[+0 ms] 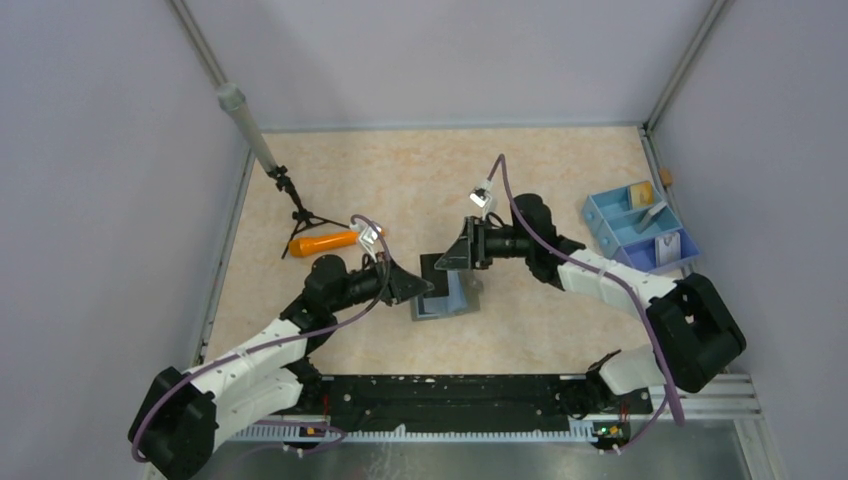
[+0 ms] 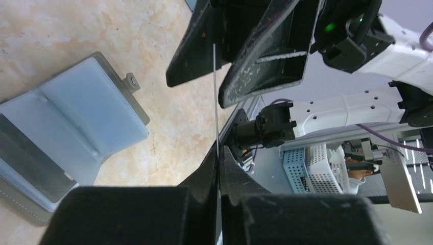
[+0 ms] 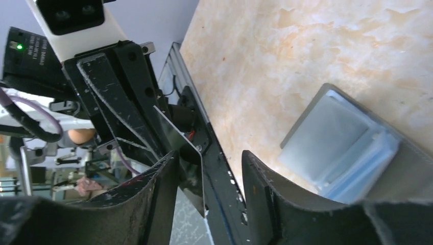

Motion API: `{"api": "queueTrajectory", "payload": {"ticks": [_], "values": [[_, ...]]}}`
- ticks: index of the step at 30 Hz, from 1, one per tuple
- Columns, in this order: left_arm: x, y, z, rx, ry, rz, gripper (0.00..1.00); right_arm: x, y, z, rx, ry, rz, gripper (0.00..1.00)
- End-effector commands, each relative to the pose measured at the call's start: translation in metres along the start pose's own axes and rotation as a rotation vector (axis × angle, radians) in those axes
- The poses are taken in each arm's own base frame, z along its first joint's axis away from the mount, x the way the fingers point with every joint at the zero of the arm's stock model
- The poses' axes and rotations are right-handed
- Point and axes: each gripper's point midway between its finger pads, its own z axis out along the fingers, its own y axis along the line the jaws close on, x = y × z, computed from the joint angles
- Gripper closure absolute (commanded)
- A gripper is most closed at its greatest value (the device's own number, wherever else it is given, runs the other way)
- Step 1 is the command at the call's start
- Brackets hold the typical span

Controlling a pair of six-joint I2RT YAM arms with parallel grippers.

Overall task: Put the credit cards into the card holder
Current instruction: Insert the credit card into the card holder.

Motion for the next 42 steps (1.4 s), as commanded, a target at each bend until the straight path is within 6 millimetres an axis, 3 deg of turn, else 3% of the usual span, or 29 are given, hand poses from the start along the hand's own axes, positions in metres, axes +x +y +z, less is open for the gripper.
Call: {"api": "queueTrajectory", "payload": {"ticks": [1,5,8,10,11,12,14,15,17,19,26,35,42], "values": [[-0.012,-0.008,-0.001,0.024,-0.072,0.016,1.0,-0.013,0.044,-0.002,-0.171,-0.077,-0.035,0.58],[-0.013,-0.004,-0.001,0.008,-0.085,0.001,1.0,-0.007,0.053,-0.003,-0.231,-0.074,-0.004,0.72],[-0.014,-0.001,-0.001,-0.005,-0.093,-0.001,1.0,-0.003,0.055,0.0,-0.234,-0.067,0.0,0.97],[-0.013,0.006,0.001,-0.042,-0.08,-0.009,1.0,-0.003,0.05,0.001,-0.211,-0.081,0.013,1.0],[-0.011,0.013,0.001,-0.077,-0.064,-0.015,0.94,-0.005,0.044,0.002,-0.18,-0.103,0.019,1.0],[-0.009,0.02,0.002,-0.12,-0.05,-0.018,0.82,-0.008,0.033,0.004,-0.125,-0.126,0.031,1.0],[-0.009,0.039,-0.001,-0.235,-0.04,-0.02,0.48,-0.007,0.004,0.006,0.022,-0.153,0.079,1.0],[-0.008,0.051,-0.004,-0.298,-0.038,-0.026,0.37,-0.007,-0.01,0.006,0.088,-0.168,0.097,1.0],[-0.005,0.067,-0.01,-0.389,-0.031,-0.028,0.23,-0.004,-0.032,0.006,0.184,-0.18,0.122,1.0],[-0.002,0.077,-0.013,-0.443,-0.02,-0.029,0.17,0.002,-0.048,0.008,0.242,-0.166,0.139,1.0],[0.006,0.102,-0.014,-0.553,0.038,-0.031,0.15,0.018,-0.071,0.015,0.37,-0.097,0.123,1.0],[0.012,0.125,-0.006,-0.612,0.084,-0.028,0.24,0.033,-0.102,0.01,0.545,-0.028,0.117,1.0],[0.013,0.138,0.005,-0.616,0.095,-0.032,0.28,0.037,-0.112,0.011,0.574,-0.027,0.129,1.0]]}}
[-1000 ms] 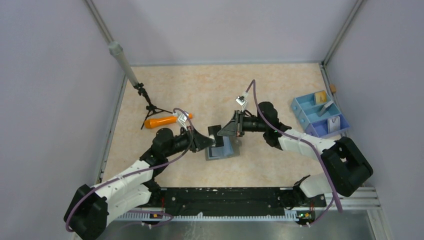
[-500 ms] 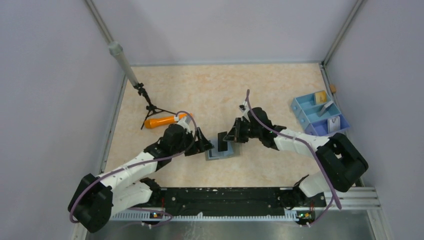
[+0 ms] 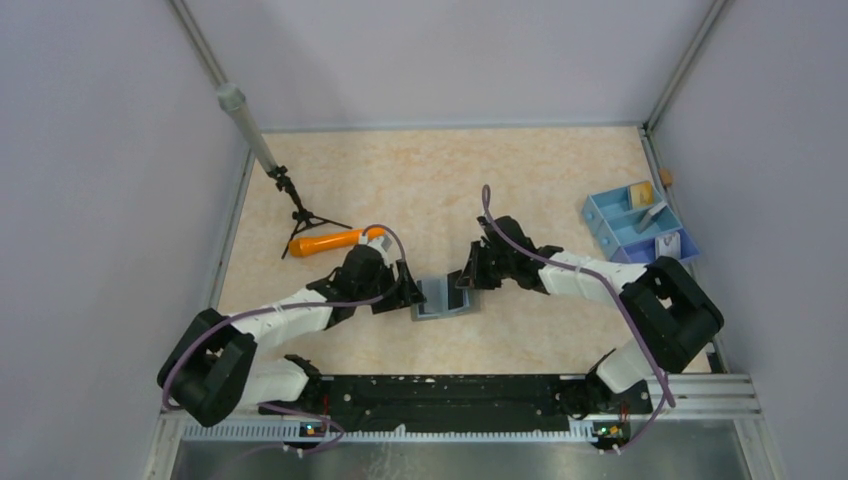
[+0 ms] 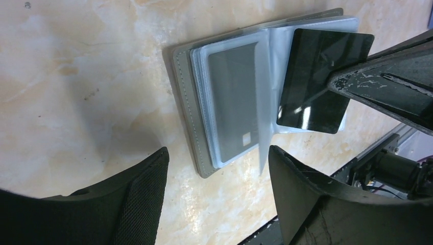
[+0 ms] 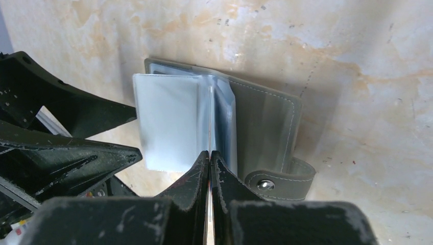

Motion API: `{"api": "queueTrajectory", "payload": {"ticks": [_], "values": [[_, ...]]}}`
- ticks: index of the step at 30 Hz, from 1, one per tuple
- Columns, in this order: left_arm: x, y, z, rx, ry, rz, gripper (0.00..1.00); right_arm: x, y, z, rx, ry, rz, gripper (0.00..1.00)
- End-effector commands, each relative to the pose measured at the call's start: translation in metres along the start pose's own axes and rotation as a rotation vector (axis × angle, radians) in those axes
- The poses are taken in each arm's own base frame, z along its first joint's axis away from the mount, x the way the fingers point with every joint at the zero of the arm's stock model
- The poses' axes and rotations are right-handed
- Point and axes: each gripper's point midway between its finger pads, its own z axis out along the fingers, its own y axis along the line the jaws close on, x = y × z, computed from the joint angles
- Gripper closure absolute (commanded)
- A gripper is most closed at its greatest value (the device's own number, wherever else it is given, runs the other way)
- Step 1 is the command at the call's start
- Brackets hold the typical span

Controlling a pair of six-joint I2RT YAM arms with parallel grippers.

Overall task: Put the credit cards into the card holder
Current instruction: Insert the credit card into the card holder.

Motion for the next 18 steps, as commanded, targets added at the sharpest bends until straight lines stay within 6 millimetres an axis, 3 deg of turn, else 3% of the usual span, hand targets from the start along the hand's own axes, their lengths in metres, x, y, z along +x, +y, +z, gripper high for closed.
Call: {"api": "queueTrajectory", "payload": {"ticks": [1,10,18], "values": [[-0.022,-0.016,0.007,0.043,-0.061,0.038,0.29,-0.01,0.006,0.004,0.009,-0.031,-0.029,1.0],[-0.019,0.002,0.02,-0.027,-0.048,0.057,0.4,-0.002,0.007,0.012,-0.042,-0.031,0.026,1.0],[-0.013,0.014,0.026,-0.065,-0.028,0.058,0.57,0.004,0.005,0.016,-0.061,-0.029,0.065,1.0]]}}
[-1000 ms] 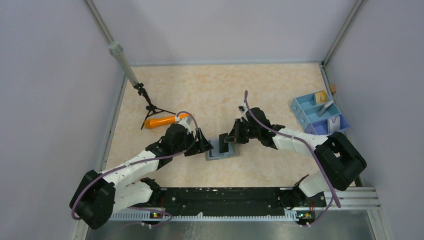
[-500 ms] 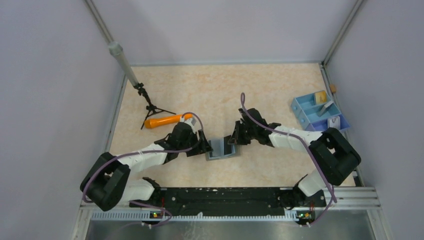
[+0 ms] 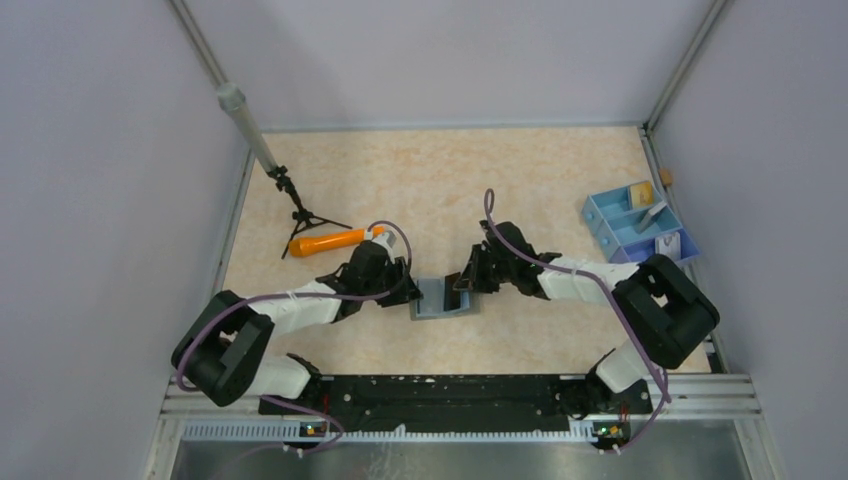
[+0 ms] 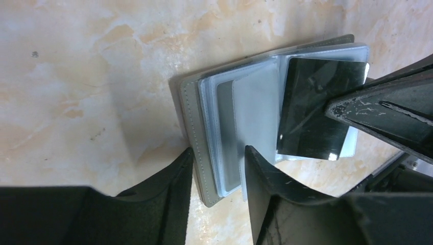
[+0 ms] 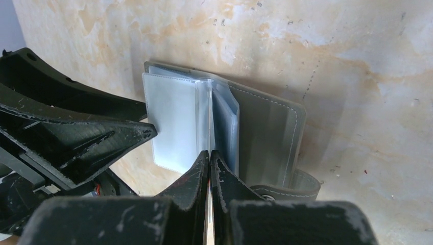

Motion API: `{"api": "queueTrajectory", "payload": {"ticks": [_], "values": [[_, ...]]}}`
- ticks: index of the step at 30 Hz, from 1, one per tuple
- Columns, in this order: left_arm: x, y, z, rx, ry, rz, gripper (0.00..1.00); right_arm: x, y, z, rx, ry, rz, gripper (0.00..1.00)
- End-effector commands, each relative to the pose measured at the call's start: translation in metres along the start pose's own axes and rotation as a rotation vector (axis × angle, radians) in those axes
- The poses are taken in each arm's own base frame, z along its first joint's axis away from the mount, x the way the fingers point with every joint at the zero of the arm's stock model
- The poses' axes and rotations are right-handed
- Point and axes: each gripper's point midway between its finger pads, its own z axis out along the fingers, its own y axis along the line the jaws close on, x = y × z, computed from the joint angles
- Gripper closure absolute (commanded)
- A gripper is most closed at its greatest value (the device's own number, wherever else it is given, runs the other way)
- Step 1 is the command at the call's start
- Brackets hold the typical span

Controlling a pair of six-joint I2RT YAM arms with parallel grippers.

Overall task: Put the credit cards into the card holder
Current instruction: Insert the credit card into the card holder.

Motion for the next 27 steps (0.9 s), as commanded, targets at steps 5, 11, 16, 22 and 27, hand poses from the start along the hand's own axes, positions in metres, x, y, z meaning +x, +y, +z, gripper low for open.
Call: {"api": "queueTrajectory", "payload": {"ticks": [5,11,16,22,27], "values": [[0.001,0.012,0.005,-0.049,0.001,0.026,0.66,0.004,0.006,0.01,-0.041,0.001,0.018,1.0],[0.005,0.018,0.007,-0.067,0.014,0.025,0.73,0.007,0.005,0.011,-0.06,-0.014,0.074,1.0],[0.007,0.026,0.008,-0.106,0.015,0.035,0.74,-0.001,0.003,0.001,-0.047,-0.047,0.093,1.0],[0.008,0.029,0.008,-0.116,0.016,0.034,0.75,-0.006,0.0,-0.007,-0.046,-0.075,0.114,1.0],[0.009,0.03,0.008,-0.119,0.018,0.034,0.75,0.001,0.003,-0.006,-0.096,-0.065,0.146,1.0]]}}
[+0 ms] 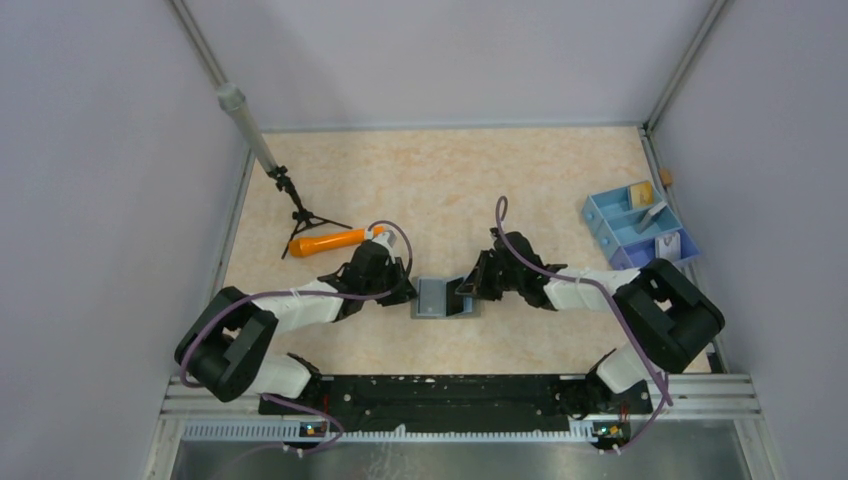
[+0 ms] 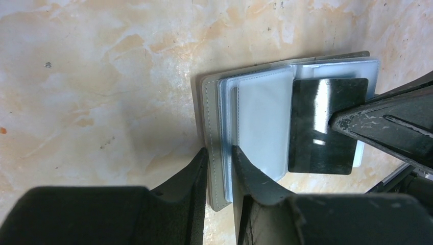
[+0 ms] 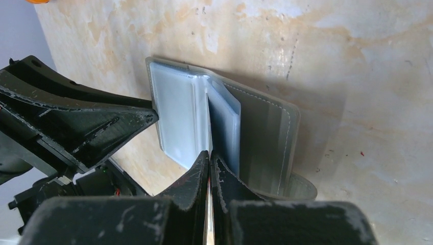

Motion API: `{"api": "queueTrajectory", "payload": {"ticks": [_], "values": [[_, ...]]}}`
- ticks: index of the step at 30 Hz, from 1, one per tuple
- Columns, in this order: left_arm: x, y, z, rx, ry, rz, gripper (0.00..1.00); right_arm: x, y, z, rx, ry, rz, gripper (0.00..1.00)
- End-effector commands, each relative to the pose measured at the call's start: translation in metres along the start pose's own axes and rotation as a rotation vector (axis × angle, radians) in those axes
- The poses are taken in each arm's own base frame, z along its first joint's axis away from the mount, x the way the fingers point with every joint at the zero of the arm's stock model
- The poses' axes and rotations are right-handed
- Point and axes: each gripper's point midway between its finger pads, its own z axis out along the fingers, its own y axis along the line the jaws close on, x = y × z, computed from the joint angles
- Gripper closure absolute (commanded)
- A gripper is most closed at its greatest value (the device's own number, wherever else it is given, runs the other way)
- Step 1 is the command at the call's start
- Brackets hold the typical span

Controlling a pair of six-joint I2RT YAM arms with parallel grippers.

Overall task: Put the credit cards into the card holder
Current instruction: Insert the credit card into the card holder.

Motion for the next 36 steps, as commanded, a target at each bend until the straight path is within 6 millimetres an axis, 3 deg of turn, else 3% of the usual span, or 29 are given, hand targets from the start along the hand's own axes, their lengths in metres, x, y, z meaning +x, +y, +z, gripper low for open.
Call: {"api": "queueTrajectory", "payload": {"ticks": [1,14,30,36], "values": [[0.012,0.022,0.003,-0.088,0.034,0.015,0.75,-0.004,0.012,-0.004,-0.074,-0.027,0.024,1.0],[0.014,0.025,0.003,-0.099,0.038,0.011,0.76,-0.006,0.023,-0.006,-0.144,-0.047,0.043,1.0],[0.015,0.027,0.004,-0.106,0.044,0.012,0.77,-0.005,0.0,-0.003,-0.035,-0.048,0.013,1.0],[0.015,0.026,0.005,-0.105,0.046,0.014,0.77,-0.003,0.003,-0.002,-0.071,-0.042,0.007,1.0]]}}
